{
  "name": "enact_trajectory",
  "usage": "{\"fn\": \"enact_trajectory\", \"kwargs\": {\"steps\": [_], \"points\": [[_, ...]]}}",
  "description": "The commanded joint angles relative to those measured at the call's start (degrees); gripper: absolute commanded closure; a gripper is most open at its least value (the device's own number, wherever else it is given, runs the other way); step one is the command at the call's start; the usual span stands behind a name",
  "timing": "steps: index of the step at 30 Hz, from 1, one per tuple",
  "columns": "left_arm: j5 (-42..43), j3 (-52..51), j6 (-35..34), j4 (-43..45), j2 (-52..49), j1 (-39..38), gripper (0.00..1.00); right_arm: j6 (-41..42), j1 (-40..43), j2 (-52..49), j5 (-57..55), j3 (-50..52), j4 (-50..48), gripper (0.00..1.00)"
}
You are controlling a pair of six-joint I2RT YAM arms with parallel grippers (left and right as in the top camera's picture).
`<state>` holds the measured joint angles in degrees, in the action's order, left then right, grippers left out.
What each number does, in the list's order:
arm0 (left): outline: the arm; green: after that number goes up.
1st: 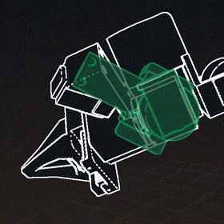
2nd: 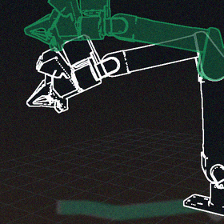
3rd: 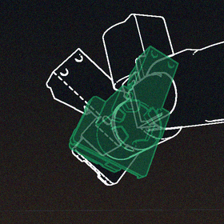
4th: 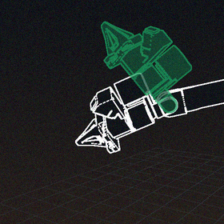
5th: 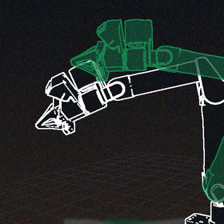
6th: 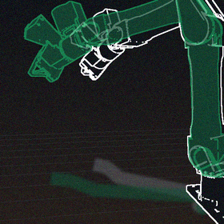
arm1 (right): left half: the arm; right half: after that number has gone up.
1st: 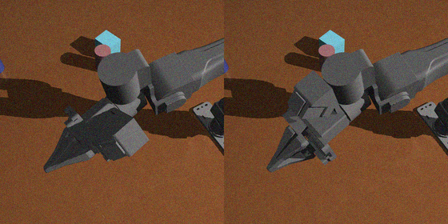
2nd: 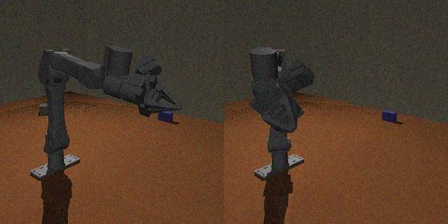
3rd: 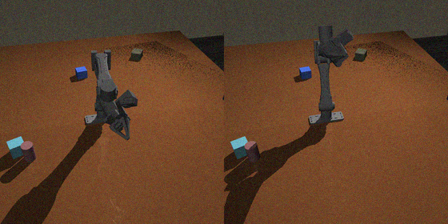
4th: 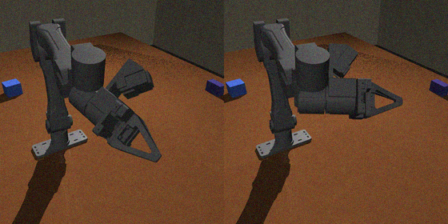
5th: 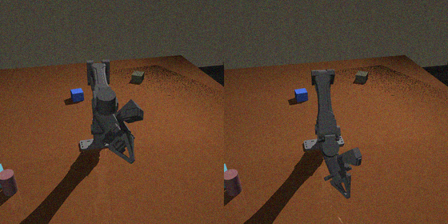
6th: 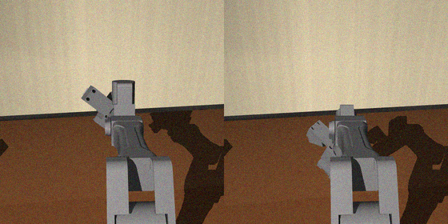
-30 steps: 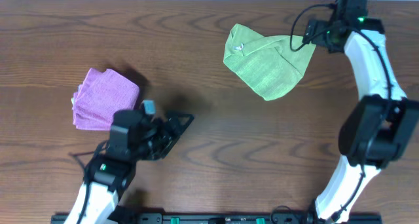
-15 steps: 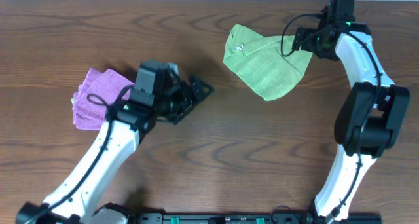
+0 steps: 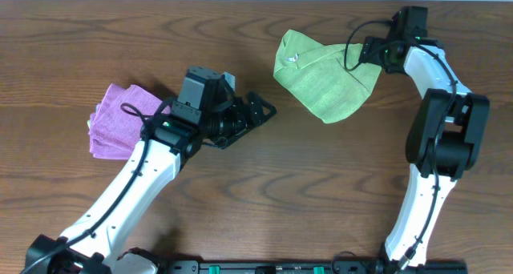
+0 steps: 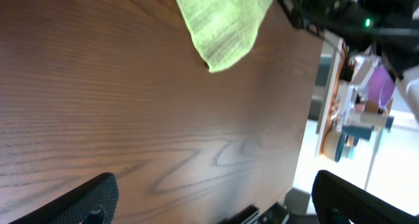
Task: Fold the cloth
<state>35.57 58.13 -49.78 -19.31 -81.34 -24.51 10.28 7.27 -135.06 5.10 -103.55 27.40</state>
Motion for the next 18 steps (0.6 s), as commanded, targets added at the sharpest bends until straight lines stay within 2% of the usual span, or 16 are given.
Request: {"fn": "enact_trajectory", "kwargs": {"steps": [1, 14, 18], "points": [[-0.1, 1.3, 2.3, -0.2, -0.4, -1.3, 0.04, 0.4, 0.3, 0.2, -0.8, -0.7, -1.5, 0.15], [-0.4, 1.3, 2.7, -0.1, -1.5, -1.9, 0.04, 1.9, 0.8, -0.7, -1.2, -0.7, -2.3, 0.23], [-0.3, 1.3, 2.7, 0.1, -1.5, -1.8, 0.04, 2.5, 0.8, -1.8, -1.2, -0.7, -0.4, 0.37]]}}
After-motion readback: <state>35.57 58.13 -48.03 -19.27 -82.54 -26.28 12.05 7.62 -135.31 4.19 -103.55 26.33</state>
